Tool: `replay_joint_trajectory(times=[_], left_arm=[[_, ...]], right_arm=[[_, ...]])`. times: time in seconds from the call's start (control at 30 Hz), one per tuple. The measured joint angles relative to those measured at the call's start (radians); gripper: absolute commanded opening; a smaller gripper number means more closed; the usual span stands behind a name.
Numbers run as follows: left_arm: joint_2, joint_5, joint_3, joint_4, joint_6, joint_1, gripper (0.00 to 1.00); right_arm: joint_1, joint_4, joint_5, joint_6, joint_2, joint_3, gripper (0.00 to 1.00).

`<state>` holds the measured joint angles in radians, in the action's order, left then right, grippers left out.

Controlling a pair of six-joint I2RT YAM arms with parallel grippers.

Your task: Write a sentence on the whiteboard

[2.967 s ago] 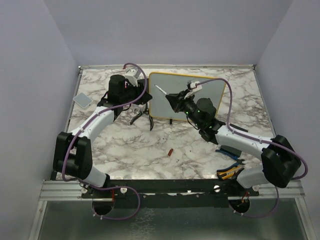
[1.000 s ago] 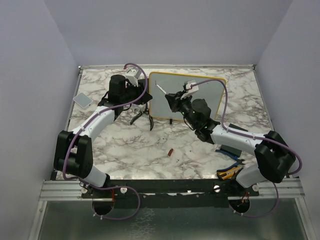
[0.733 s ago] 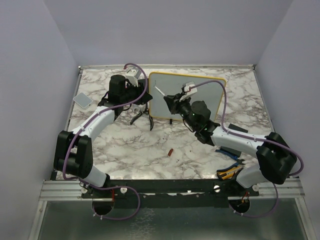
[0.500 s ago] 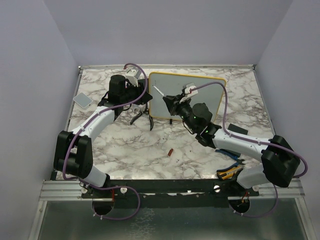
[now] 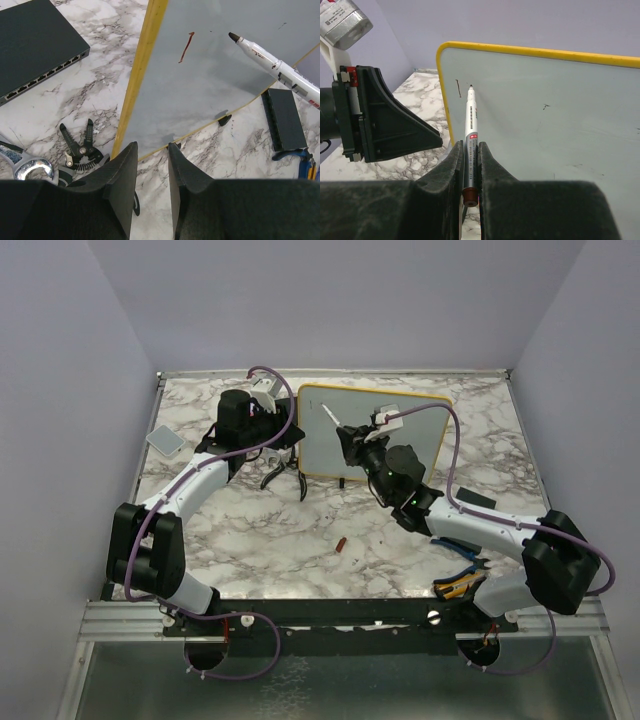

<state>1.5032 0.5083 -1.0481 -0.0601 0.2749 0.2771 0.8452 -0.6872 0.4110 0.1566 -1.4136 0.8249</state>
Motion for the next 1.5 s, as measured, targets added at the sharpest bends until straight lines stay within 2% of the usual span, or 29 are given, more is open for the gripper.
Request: replay_joint_trajectory(times=[1.5], left_arm=[[-0.007, 0.000, 0.002, 0.000, -0.003, 0.000, 0.32]], right_arm=[[0.000, 0.001, -0.006, -0.015, -0.092, 0.057, 0.00]])
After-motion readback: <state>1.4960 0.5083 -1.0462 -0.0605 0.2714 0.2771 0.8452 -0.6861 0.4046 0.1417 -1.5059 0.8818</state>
